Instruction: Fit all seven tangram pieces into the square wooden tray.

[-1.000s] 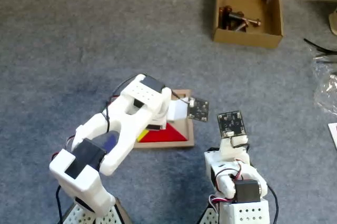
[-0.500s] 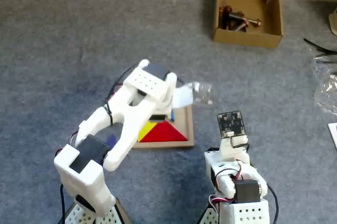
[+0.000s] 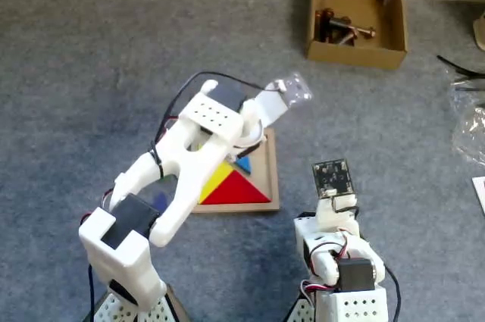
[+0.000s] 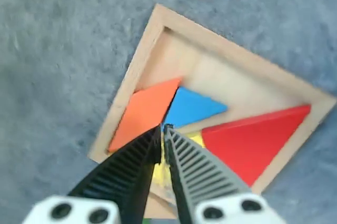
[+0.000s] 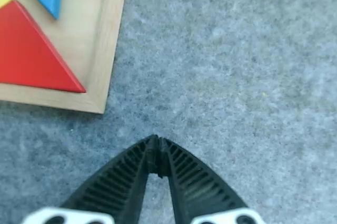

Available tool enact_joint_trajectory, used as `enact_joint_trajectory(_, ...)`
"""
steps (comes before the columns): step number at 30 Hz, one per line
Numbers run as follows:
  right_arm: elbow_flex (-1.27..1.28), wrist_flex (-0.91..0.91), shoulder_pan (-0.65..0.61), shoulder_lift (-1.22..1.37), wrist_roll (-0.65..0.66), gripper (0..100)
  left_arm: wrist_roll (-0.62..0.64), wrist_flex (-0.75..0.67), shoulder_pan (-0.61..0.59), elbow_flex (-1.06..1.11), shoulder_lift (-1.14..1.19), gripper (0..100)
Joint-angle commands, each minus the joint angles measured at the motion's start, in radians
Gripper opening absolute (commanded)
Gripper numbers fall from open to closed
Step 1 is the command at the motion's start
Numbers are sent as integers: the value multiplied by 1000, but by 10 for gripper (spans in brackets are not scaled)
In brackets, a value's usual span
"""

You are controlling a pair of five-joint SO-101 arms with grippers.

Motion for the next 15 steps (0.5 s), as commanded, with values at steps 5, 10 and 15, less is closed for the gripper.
enact_joint_trajectory(5, 117, -18, -10, -8, -8, 5, 115, -20, 39, 35, -10, 28)
enact_joint_trajectory(10, 117, -18, -10, -8, -8, 5, 118, -20, 41, 36, -10, 59)
enact_joint_trajectory(15, 117, -18, -10, -8, -8, 5, 276, -14, 39, 38, -10, 187)
